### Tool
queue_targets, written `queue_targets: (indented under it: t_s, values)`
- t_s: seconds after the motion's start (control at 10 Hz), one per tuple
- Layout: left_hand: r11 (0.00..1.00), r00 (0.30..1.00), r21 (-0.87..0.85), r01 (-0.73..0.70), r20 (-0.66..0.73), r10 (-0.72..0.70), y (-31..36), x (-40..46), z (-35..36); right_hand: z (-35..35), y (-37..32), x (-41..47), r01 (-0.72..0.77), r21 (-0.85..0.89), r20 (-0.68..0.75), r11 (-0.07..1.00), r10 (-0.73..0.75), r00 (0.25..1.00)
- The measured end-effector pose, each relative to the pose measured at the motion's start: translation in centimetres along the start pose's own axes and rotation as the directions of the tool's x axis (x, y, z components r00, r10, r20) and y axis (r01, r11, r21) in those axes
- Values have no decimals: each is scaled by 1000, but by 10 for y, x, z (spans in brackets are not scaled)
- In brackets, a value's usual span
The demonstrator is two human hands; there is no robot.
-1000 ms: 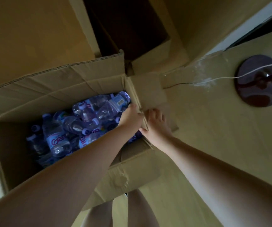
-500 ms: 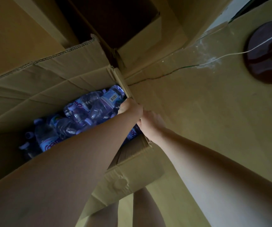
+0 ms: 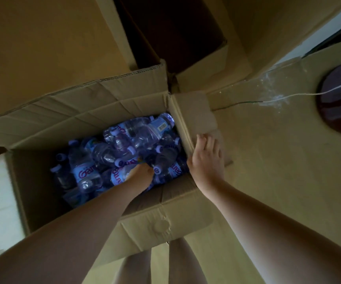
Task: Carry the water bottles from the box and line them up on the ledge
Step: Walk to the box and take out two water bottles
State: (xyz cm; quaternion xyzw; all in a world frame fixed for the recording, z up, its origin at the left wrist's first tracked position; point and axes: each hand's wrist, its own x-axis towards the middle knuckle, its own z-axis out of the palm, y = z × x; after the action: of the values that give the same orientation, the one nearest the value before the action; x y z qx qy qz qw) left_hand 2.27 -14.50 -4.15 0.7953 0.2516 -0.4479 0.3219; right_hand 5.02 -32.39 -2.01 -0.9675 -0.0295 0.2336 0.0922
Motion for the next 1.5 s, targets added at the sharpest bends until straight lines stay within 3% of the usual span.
queue_targets:
  t_s: [0.1,0.2,0.3,0.4,0.6,0.7,0.8,0.9,1.0,1.1,1.2,1.3,1.4,1.5]
  values:
    - [999,998,-21,37,-43,-38,-30,-13,-10,0,-23,-11,412,-78,-166,908,-420,892]
    - [998,995,-38,51,-80,-54,-54,-21,-17,13,-51,-18,646,-144,91,750,-640,763]
    - [995,991,-42,87,-103,-91,-79,-22,-23,28,-76,-13,568,-120,424,814,-475,771]
    - [988,982,-56,141,-122,-147,-106,-20,-28,43,-93,-9,459,-70,554,886,-348,756]
    - [976,972,-85,199,-112,-207,-154,-5,-29,101,-133,8,112,88,556,990,-142,819]
    - [960,965,-194,202,-125,-228,-164,4,-31,128,-153,15,115,104,538,988,-153,829]
    - [924,957,-322,204,-134,-258,-170,10,-35,144,-164,21,359,-153,531,921,-230,816]
    - [884,953,-426,192,-135,-272,-176,14,-39,148,-171,28,518,-332,526,788,-301,796]
    - [853,957,-466,236,-43,-288,-173,11,-42,139,-171,39,535,-263,598,803,-300,744]
    - [817,950,-504,279,19,-313,-165,2,-49,116,-164,45,178,-1,723,984,-122,680]
    - [694,925,-629,350,114,-363,-152,-7,-56,97,-142,36,-375,206,859,904,16,511]
    - [566,899,-706,426,261,-351,-136,-20,-61,79,-119,17,-646,279,932,710,-39,360]
    - [510,890,-729,457,364,-276,-118,-27,-63,66,-113,0,-691,349,925,634,-116,361]
    - [430,899,-789,438,378,-222,-100,-29,-64,54,-121,-8,-685,391,915,615,-176,364]
